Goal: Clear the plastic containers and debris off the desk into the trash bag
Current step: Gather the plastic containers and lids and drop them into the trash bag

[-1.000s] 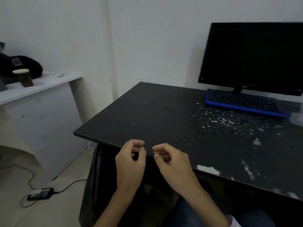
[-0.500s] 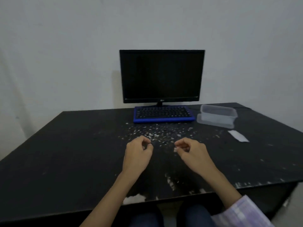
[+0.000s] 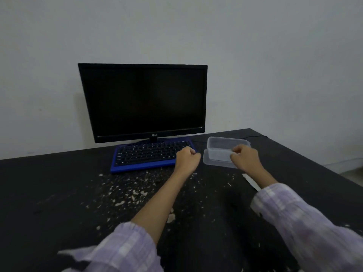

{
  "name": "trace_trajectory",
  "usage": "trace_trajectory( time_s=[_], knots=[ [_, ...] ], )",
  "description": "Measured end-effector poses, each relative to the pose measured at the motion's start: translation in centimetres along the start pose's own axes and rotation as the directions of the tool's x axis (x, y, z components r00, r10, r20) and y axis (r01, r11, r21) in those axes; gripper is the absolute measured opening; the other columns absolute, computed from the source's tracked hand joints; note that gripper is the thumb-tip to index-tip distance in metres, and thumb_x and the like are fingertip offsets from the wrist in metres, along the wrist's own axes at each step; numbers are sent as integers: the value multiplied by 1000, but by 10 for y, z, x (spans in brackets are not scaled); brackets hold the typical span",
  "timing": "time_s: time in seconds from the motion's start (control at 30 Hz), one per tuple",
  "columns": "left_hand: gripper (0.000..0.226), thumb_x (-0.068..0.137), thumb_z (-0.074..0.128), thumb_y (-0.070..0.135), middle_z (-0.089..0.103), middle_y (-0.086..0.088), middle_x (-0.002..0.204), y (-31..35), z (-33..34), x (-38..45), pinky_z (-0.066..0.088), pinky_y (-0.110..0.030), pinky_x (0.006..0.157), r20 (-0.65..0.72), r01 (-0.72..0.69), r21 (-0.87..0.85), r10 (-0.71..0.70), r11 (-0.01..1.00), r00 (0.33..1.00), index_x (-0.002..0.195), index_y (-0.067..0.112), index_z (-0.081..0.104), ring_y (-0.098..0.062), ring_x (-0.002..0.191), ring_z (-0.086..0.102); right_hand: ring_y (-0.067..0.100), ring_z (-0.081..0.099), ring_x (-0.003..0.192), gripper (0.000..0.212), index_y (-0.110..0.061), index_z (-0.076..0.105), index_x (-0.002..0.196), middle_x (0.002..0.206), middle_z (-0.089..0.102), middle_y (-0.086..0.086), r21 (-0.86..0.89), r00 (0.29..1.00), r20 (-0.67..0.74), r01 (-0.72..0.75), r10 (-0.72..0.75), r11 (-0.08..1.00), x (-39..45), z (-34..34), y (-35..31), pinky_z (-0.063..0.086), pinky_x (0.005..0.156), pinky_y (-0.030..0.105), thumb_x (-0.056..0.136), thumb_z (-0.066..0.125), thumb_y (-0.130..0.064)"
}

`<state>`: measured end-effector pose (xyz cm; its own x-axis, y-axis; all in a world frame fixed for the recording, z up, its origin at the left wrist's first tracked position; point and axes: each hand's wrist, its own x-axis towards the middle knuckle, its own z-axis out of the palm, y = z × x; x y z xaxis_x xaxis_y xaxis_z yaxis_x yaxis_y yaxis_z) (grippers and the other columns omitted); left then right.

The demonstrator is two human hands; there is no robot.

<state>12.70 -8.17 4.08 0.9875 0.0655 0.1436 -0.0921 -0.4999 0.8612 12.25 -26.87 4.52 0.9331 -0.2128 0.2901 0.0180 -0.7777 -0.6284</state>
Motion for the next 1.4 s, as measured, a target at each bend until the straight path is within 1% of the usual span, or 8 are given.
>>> trace_trajectory(
  time_s=[0.13,0.3,0.6,0.7,0.8,0.97,1.17,1.4],
  knots=[
    [15,89,54,17,46,-1,74,9,25,41,33,-25,56,41,47,-25,-45,999,998,76,15,48,-13,66,43,36,51,109,44,7,51,121,124,51,24,-100,995,-17,-100,99,990,46,-4,19,45,89,41,84,58,-15],
    [36,89,52,22,57,-20,113,10,47,78,33,-27,57,68,143,-96,-136,985,988,116,-2,52,-30,101,56,40,48,119,48,11,42,128,131,48,27,-117,961,89,-252,263,961,77,-9,39,41,90,36,91,49,-18],
    [56,89,57,27,51,-20,127,21,53,79,44,-39,91,155,167,-229,-133,959,979,133,-5,40,-28,112,52,36,58,102,33,8,61,106,109,62,23,-19,967,87,-240,241,971,80,-10,46,46,83,37,91,46,-17],
    [46,89,56,24,51,-19,103,22,42,72,43,-37,84,117,126,-258,-98,958,988,122,-8,49,-27,97,53,33,59,94,32,7,63,100,105,64,23,34,976,66,-210,208,977,72,-14,36,45,78,37,91,46,-18],
    [11,90,56,22,53,-10,91,22,19,57,43,-36,84,86,104,-327,-80,939,993,82,15,52,-22,88,53,34,60,91,33,10,63,98,102,65,24,101,986,25,-165,163,981,57,-19,22,46,75,38,89,46,-17],
    [22,91,57,20,59,-5,110,14,-37,15,46,-29,87,6,75,-470,-83,879,997,112,13,55,-18,106,57,35,63,95,30,8,63,99,103,67,21,237,997,-13,-65,70,969,15,-20,-11,49,91,50,89,49,-17],
    [25,92,55,16,63,-3,100,-11,-101,-56,51,-20,72,-115,40,-545,-122,838,986,116,10,56,-12,91,63,20,62,95,29,-12,60,118,108,65,5,346,999,36,-3,-10,938,-53,-2,-48,53,83,36,91,54,-20],
    [27,92,54,16,65,-12,105,-60,-144,-135,53,-31,84,-101,129,-539,-216,832,971,115,3,59,-21,95,64,-3,53,80,30,-16,56,122,99,57,-7,394,984,123,72,-130,916,-125,35,-69,37,60,11,92,56,-21]
  ],
)
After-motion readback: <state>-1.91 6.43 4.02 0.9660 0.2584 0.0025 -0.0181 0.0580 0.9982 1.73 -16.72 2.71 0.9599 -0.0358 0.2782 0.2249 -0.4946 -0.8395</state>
